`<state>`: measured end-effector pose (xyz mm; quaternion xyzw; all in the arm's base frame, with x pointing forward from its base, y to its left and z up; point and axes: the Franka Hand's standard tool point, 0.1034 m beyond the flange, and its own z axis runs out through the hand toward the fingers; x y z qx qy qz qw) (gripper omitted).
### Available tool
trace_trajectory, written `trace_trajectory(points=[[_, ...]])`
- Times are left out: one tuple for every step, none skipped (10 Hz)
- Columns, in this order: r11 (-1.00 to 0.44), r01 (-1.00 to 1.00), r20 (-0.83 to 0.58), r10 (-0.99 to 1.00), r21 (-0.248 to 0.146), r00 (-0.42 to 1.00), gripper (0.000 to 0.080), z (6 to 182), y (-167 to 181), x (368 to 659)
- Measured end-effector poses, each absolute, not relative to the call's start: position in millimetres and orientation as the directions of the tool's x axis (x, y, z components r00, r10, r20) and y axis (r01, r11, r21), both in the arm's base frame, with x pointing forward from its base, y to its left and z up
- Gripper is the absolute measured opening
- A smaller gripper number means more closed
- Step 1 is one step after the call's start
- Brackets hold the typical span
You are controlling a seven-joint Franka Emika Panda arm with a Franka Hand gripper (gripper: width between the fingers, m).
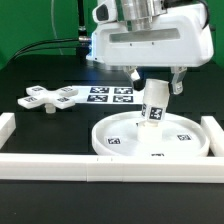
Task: Assemble round table
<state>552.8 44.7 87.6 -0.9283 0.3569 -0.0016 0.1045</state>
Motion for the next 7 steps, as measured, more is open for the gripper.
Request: trace_trajectory(points=[[-0.776,-0.599,-0.055,-0.601,-0.2,0.797,0.0649,87.6,44.8,552.8],[-0.852,-0.49,-0.023,-0.495,-0.187,0.869,0.0649,88.5,45.4,554.0],[-0.924,-0.344,0.013,-0.35,-0.166,0.936,0.0649,89.5,47.7,555.3],[-0.967,-0.206,0.034,-0.213,-0.152,0.976,0.0649,89.7,49.0,556.3],[-0.981,-0.131,0.039,-0.138,-0.146,0.99,0.0649,89.9,49.5,557.9],[-0.984,-0.102,0.043,-0.11,-0.145,0.993,0.0649,89.3,48.7,557.6],[-0.989,-0.036,0.052,-0.044,-0.141,0.998,0.0649,89.1,48.2,557.6]])
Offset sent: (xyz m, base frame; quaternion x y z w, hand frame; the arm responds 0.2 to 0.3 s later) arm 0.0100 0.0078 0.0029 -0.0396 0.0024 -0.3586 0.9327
